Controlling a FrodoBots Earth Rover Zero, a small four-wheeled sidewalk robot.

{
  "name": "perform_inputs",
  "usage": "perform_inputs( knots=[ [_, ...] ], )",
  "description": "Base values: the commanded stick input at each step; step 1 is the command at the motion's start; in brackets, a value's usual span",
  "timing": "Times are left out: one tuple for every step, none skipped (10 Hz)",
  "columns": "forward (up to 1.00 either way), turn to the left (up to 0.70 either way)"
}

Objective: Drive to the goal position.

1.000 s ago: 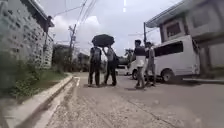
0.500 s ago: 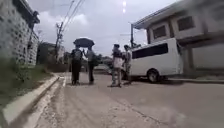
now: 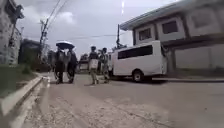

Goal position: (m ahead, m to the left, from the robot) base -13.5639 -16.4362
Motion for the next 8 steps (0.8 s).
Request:
perform_inputs(
  knots=[
    [0.0,-0.69],
    [0.0,-0.69],
    [0.0,-0.69],
    [0.0,-0.69],
    [0.0,-0.69],
    [0.0,-0.69],
    [0.0,-0.69],
    [0.0,-0.69]
  ],
)
